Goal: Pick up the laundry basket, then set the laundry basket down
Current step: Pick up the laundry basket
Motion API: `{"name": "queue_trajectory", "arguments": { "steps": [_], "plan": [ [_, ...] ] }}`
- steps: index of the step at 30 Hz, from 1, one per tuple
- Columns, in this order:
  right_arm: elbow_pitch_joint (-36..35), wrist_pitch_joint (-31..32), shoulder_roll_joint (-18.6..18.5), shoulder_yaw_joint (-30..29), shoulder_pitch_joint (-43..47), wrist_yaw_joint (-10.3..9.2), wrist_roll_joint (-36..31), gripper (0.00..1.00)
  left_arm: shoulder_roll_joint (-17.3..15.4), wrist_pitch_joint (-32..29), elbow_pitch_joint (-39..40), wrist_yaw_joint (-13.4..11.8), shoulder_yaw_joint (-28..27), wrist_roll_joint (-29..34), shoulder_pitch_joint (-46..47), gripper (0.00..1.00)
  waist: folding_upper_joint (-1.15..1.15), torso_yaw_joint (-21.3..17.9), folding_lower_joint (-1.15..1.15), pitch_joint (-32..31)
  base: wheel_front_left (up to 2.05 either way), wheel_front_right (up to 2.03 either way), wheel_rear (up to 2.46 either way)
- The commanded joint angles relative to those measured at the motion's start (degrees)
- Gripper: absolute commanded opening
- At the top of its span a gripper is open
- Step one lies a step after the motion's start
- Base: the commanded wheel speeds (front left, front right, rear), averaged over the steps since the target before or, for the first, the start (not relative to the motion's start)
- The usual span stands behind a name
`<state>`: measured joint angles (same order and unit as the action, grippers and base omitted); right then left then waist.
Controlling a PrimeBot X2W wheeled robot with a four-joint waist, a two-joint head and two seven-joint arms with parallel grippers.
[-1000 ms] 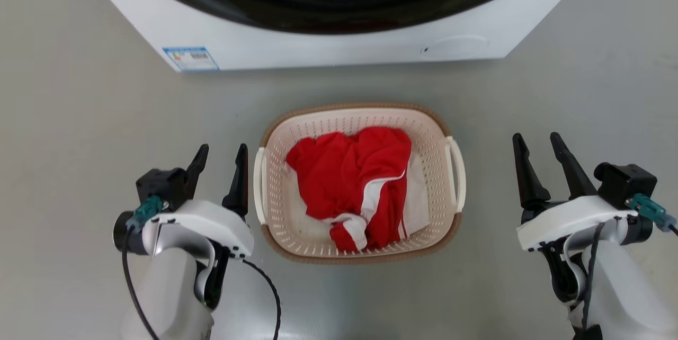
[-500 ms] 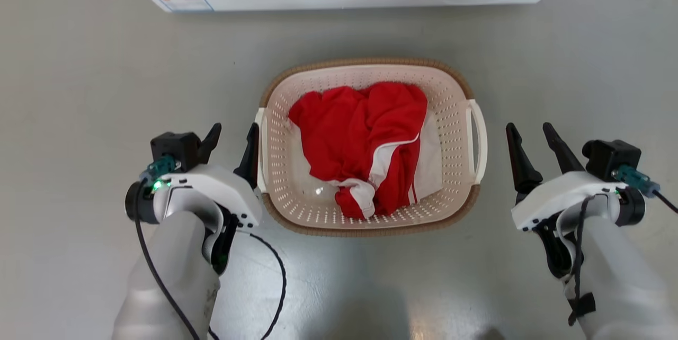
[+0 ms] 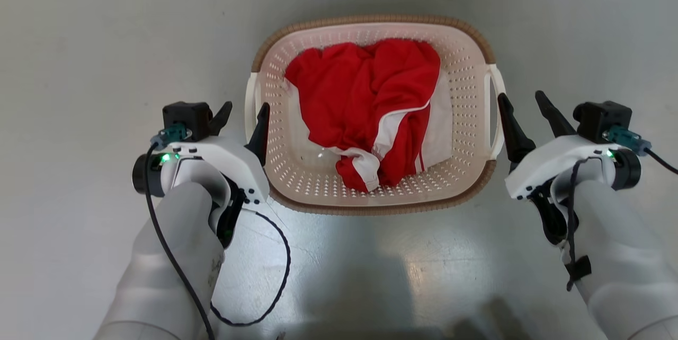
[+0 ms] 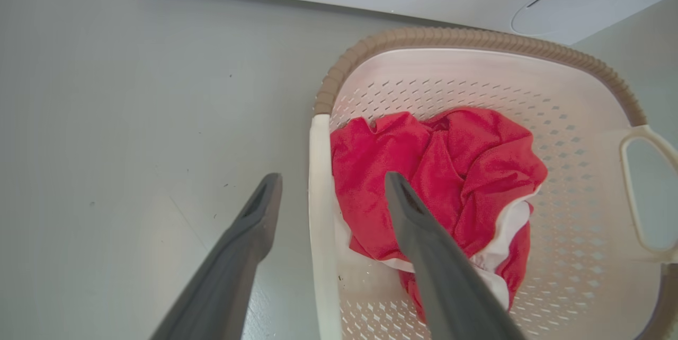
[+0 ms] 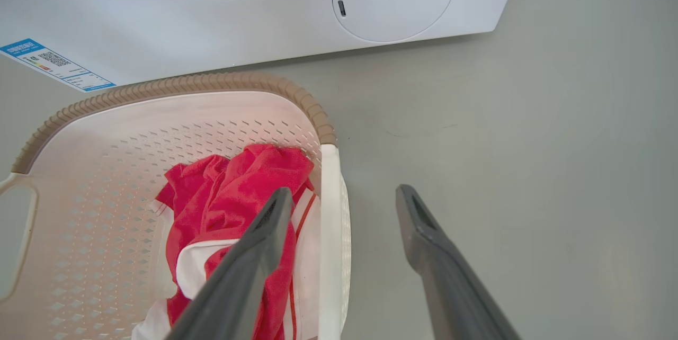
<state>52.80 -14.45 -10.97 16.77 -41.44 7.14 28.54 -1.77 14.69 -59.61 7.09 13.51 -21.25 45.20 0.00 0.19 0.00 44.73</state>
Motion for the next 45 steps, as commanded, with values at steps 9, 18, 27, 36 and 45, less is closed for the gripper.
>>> {"name": "queue_trajectory", "arguments": {
  "steps": [9, 18, 27, 36, 45],
  "plan": [
    [3.9, -0.5, 1.3, 5.0, -2.7, 0.35, 2.4, 1.00, -1.1, 0.3, -5.4, 0.3, 1.0, -2.9, 4.4, 1.00, 0.00, -0.3, 0.00, 3.8, 0.00, 0.00, 0.00],
    [11.0, -0.5, 2.9, 10.3, -6.6, 0.35, 7.2, 1.00, -1.1, 0.3, -10.8, 0.4, 4.5, -7.2, 7.6, 1.00, 0.00, 0.0, 0.00, 5.1, 0.00, 0.00, 0.00],
    [12.1, -0.5, 2.6, 13.5, -8.1, 0.35, 10.5, 1.00, -1.1, -1.0, -11.6, 0.4, 9.0, -10.8, 9.0, 1.00, 0.00, -0.3, 0.00, 6.0, 0.00, 0.00, 0.00],
    [12.1, -0.5, 2.2, 14.9, -9.4, 0.35, 12.3, 1.00, -1.1, -2.0, -13.0, 0.4, 11.0, -12.8, 11.0, 1.00, 0.00, -0.6, 0.00, 7.4, 0.00, 0.00, 0.00],
    [12.5, -0.5, 2.6, 17.3, -9.6, 0.35, 13.9, 0.00, -1.1, -4.0, -13.7, 0.4, 12.4, -14.7, 11.3, 0.00, 0.00, -0.9, 0.00, 7.3, 0.00, 0.00, 0.00]
  ]
}}
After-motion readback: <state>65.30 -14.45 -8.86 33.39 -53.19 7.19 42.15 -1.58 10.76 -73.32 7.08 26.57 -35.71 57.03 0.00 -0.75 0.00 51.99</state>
